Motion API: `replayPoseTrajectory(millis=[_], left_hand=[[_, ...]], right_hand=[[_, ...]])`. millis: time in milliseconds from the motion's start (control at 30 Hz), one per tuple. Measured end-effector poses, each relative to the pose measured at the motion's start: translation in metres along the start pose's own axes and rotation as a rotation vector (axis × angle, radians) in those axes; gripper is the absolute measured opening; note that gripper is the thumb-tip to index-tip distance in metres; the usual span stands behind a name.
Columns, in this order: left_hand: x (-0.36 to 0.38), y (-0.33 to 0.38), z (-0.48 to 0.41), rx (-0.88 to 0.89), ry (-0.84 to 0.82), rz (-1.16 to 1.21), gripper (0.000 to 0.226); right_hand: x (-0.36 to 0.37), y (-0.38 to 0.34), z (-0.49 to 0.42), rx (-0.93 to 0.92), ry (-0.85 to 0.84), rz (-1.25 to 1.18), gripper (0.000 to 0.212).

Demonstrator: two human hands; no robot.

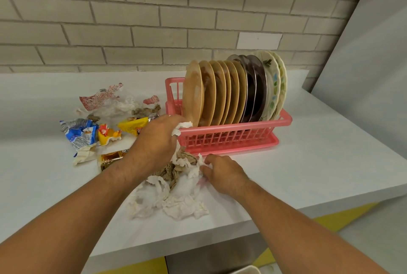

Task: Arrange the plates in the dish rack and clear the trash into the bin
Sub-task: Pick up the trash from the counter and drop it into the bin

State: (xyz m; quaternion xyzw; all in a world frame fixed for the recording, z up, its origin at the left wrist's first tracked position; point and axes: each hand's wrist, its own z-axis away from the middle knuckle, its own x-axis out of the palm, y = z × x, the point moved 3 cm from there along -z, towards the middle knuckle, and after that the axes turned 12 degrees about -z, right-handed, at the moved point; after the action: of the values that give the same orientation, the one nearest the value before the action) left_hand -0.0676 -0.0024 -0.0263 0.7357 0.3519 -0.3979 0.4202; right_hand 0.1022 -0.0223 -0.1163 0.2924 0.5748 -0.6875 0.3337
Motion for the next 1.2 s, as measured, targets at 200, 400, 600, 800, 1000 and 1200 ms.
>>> replayPoseTrajectory(millis=[200, 400, 600, 800, 1000, 1200], left_hand=[[0.003, -0.01, 0.002, -0.037, 0.012, -0.056, 0.018], [-0.003, -0.011, -0.002, -0.061, 0.117, -0.04, 0.051], [0.011, -0.004, 0.002, -0.026, 0.006, 0.07, 0.033], [0.025, 0.002, 0.01, 0.007, 0.079, 0.123, 0.047], [0.045, 0.019, 0.017, -0.043, -0.017, 0.263, 0.039], [0.049, 0.054, 0.032, -0.045, 0.014, 0.248, 0.047]], right_hand=[[-0.011, 0.001, 0.0, -0.013, 0.03, -0.072, 0.021], [-0.036, -0.001, 0.001, -0.061, 0.087, -0.176, 0.011], [-0.045, 0.003, 0.007, -0.068, 0.184, -0.398, 0.02], [-0.044, 0.011, 0.023, -0.033, 0.26, -0.417, 0.02], [-0.037, 0.029, 0.038, 0.091, 0.289, -0.476, 0.012], [-0.058, 0.04, 0.069, -0.015, 0.296, -0.43, 0.03]])
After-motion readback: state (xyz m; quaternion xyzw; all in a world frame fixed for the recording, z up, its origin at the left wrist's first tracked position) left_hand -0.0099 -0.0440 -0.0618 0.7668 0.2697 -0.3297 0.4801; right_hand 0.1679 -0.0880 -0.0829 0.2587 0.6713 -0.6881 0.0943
